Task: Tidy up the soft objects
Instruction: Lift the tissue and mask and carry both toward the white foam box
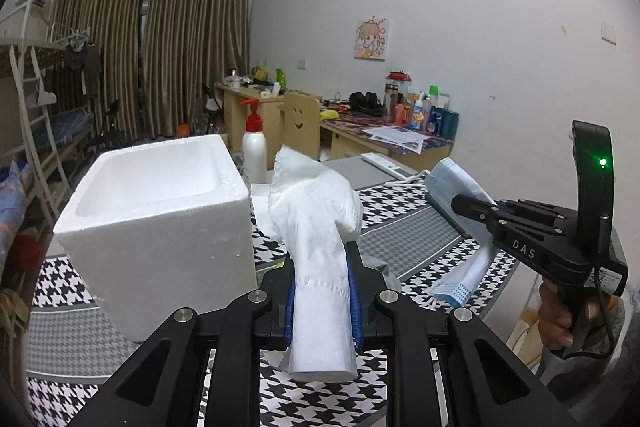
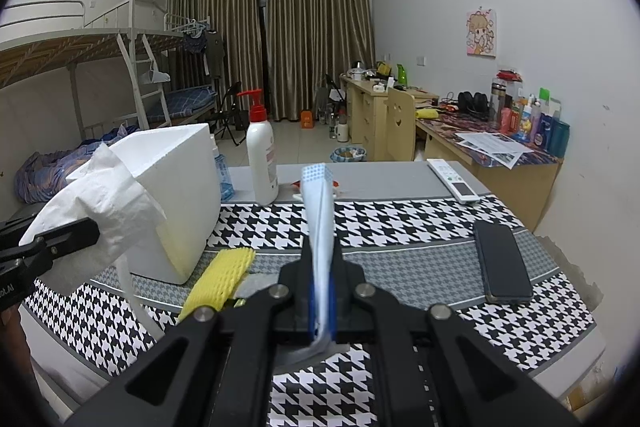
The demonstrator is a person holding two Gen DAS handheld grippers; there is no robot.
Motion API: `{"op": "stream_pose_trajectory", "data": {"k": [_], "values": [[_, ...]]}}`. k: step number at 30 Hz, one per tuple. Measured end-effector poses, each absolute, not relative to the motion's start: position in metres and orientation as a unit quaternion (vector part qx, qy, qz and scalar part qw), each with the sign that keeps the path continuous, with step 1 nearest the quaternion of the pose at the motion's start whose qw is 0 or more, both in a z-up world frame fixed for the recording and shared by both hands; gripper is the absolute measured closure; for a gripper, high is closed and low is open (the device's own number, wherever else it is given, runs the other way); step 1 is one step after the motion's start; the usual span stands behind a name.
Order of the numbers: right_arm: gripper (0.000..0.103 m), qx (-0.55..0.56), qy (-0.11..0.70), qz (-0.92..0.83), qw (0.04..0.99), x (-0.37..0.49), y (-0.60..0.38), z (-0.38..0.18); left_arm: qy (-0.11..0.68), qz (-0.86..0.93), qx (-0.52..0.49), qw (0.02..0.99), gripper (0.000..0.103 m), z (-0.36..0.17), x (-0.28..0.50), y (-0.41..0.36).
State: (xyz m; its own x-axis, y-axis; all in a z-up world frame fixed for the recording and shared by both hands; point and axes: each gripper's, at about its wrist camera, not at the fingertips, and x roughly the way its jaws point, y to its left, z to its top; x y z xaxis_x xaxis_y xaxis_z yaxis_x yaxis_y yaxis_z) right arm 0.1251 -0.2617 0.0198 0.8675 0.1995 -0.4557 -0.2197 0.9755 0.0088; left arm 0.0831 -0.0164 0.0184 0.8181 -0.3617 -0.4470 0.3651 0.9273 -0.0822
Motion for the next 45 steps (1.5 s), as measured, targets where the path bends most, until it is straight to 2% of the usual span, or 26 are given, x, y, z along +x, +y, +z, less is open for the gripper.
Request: {"op": "stream_pose_trajectory", "data": {"k": [45], "values": [[0.096,-0.032,0.183,0.155,0.97,0.16,-0.224,0.073,0.173,-0.087,0.025,0.981,0.083,0.065,0.121,0.003]]}}
